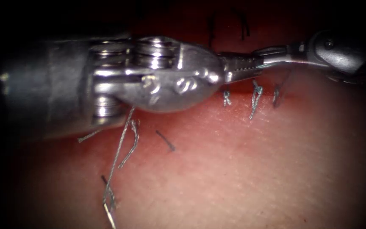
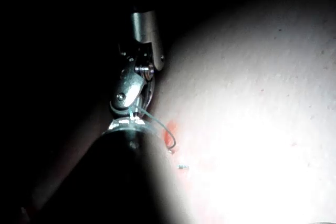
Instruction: Wound Closure
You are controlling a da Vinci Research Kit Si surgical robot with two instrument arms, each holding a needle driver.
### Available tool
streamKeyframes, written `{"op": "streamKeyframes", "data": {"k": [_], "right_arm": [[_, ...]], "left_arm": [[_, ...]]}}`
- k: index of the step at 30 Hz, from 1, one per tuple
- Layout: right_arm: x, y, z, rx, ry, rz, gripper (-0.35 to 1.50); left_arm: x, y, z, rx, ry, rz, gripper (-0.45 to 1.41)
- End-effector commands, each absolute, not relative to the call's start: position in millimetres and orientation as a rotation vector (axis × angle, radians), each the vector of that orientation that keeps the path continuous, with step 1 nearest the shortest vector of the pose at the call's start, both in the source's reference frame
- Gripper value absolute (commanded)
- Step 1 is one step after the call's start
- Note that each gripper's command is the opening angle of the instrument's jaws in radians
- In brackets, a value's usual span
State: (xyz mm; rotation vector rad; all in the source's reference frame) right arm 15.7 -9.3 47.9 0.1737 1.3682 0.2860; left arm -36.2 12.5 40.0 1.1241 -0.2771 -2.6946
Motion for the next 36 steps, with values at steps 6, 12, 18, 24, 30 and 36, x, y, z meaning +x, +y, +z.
{"op": "streamKeyframes", "data": {"k": [6,12,18,24,30,36], "right_arm": [[16.2,-10.3,49.2,0.192,1.413,0.238,-0.35],[15.9,-11.8,49.1,0.251,1.528,0.294,-0.35],[15.3,-12.4,48.6,0.264,1.623,0.355,-0.35],[15.1,-12.4,48.6,0.252,1.694,0.468,-0.35],[14.5,-11.7,48.7,0.267,1.724,0.688,-0.35],[12.9,-10.8,48.5,0.232,1.680,0.978,-0.35]], "left_arm": [[-37.3,14.4,42.6,1.114,-0.258,-2.697,-0.45],[-38.4,15.2,45.1,1.100,-0.233,-2.694,-0.45],[-39.6,15.5,48.2,1.094,-0.219,-2.710,-0.45],[-41.1,14.8,51.0,1.122,-0.181,-2.723,-0.45],[-41.2,13.8,52.3,1.152,-0.167,-2.743,-0.45],[-41.3,12.0,53.3,1.172,-0.151,-2.760,-0.45]]}}
